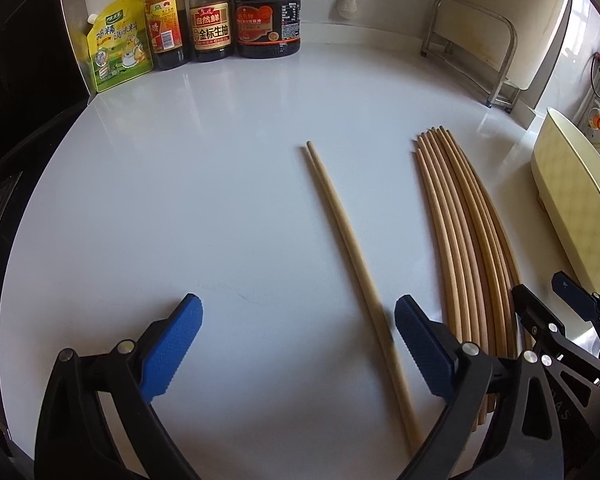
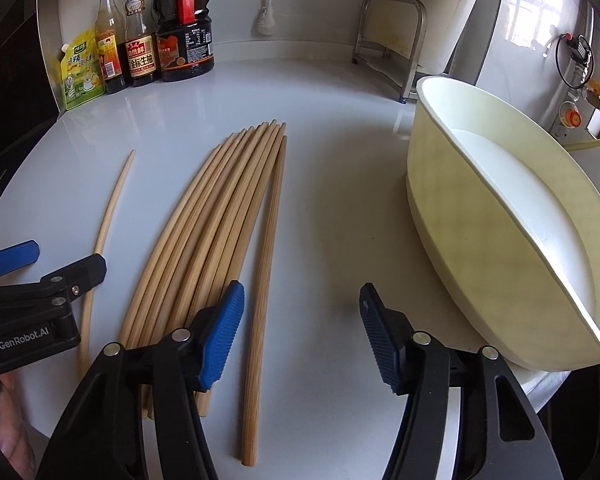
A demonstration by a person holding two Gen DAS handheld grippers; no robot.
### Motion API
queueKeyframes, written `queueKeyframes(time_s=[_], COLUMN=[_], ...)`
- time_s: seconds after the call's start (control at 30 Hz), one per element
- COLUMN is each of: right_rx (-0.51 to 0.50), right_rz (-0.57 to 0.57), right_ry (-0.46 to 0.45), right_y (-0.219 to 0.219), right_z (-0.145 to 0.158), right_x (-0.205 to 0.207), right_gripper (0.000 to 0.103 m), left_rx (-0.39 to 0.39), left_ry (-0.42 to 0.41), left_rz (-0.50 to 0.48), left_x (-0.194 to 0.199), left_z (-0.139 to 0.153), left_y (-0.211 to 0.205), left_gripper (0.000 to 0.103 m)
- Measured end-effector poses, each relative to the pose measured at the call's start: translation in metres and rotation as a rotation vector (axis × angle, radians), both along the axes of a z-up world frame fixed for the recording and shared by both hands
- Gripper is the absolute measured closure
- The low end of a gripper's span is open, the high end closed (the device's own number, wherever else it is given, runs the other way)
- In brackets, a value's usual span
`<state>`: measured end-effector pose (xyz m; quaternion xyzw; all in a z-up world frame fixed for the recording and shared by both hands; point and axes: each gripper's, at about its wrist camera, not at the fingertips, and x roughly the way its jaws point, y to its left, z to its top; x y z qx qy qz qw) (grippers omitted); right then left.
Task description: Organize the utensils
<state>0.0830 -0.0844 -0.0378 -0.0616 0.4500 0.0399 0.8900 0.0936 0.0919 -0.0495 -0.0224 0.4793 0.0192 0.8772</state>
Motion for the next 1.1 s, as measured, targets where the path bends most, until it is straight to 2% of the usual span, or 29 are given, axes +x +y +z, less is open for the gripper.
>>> queueKeyframes(time_s=[0.03,0.1,0.13,0.17,0.2,0.23,0.27,0.4,0.53,0.83,1.1], right_rx=[-0.001,0.001,0.001,0.001,0.004,0.004,-0.001,0.02,0.086,0.147,0.149], right_rz=[0.011,0.03,0.036,0.042,0.048,0.05,0.05,0.045,0.02,0.018,0.025], right_ry=[-0.004,-0.006,-0.005,-0.004,-0.001,0.0,-0.001,0.002,0.004,-0.06,-0.034], right_y=[0.001,0.004,0.005,0.006,0.006,0.008,0.008,0.004,-0.007,-0.013,-0.013], right_z=[0.0,0.0,0.0,0.001,0.001,0.001,0.001,0.002,0.004,0.019,0.016], right_x=[-0.001,-0.001,-0.002,-0.001,-0.001,0.0,-0.001,0.0,0.0,-0.008,-0.008], right_gripper=[0.056,0.067,0.075,0.079,0.089,0.096,0.096,0.097,0.097,0.097,0.097], left_rx=[0.005,0.007,0.007,0.002,-0.005,-0.014,-0.026,-0.069,-0.1,-0.113,-0.114], left_ry=[-0.009,-0.017,-0.019,-0.022,-0.024,-0.025,-0.018,-0.007,0.004,-0.019,-0.026], left_rz=[-0.005,-0.028,-0.036,-0.045,-0.051,-0.059,-0.07,-0.086,-0.087,-0.103,-0.108], left_x=[-0.002,-0.005,-0.006,-0.006,-0.007,-0.007,-0.006,-0.005,-0.004,-0.005,-0.004], left_z=[0.001,0.002,0.003,0.005,0.006,0.007,0.007,0.008,0.009,0.022,0.028], left_y=[-0.003,-0.008,-0.01,-0.012,-0.013,-0.014,-0.014,-0.014,-0.012,-0.014,-0.016], left_gripper=[0.019,0.035,0.039,0.05,0.065,0.075,0.094,0.095,0.095,0.095,0.095])
